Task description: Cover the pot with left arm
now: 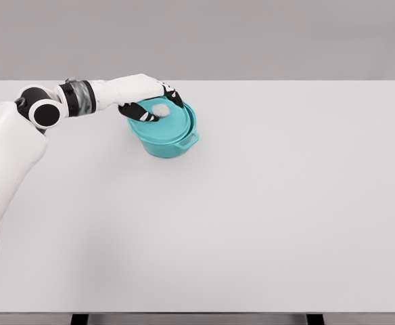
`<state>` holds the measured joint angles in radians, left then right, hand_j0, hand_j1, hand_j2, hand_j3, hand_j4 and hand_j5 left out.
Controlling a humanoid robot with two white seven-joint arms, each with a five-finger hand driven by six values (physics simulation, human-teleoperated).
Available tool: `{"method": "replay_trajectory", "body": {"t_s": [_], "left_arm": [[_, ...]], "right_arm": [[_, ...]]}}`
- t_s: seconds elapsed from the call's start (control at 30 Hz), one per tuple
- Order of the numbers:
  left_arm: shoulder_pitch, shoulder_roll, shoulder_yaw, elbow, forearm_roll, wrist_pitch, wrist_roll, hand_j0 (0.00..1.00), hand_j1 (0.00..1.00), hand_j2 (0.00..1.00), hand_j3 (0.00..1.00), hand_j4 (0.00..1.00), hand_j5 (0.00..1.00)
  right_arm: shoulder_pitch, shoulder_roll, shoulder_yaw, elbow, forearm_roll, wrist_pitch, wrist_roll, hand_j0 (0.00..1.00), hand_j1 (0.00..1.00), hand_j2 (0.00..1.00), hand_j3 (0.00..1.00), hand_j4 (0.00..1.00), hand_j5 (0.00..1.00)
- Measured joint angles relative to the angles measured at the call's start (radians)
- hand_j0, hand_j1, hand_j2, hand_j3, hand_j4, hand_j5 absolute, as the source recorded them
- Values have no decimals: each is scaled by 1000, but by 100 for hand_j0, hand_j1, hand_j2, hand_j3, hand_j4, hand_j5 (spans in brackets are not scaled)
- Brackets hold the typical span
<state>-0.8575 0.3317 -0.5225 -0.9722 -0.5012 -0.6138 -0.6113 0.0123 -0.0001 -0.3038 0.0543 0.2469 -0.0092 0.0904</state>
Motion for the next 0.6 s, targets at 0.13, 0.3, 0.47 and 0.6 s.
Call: {"method": "replay_trajectory", "body": {"t_s": [0.13,0.3,0.47,0.6], "left_arm": [[3,1,1,-1,2,0,0,81,81,81,81,81,81],[3,2,1,-1,6,0,0,81,81,81,81,81,81],[3,2,2,-1,7,0,0,81,81,81,81,81,81],[2,2,2,-2,8,0,0,84,84,84,84,84,84]], "right_arm": [[0,0,0,0,0,0,0,100,100,100,100,100,100],[0,0,0,0,0,0,0,100,100,100,100,100,100],[0,0,0,-1,0,0,0,100,100,100,100,100,100],[0,0,0,0,0,0,0,100,100,100,100,100,100]]}}
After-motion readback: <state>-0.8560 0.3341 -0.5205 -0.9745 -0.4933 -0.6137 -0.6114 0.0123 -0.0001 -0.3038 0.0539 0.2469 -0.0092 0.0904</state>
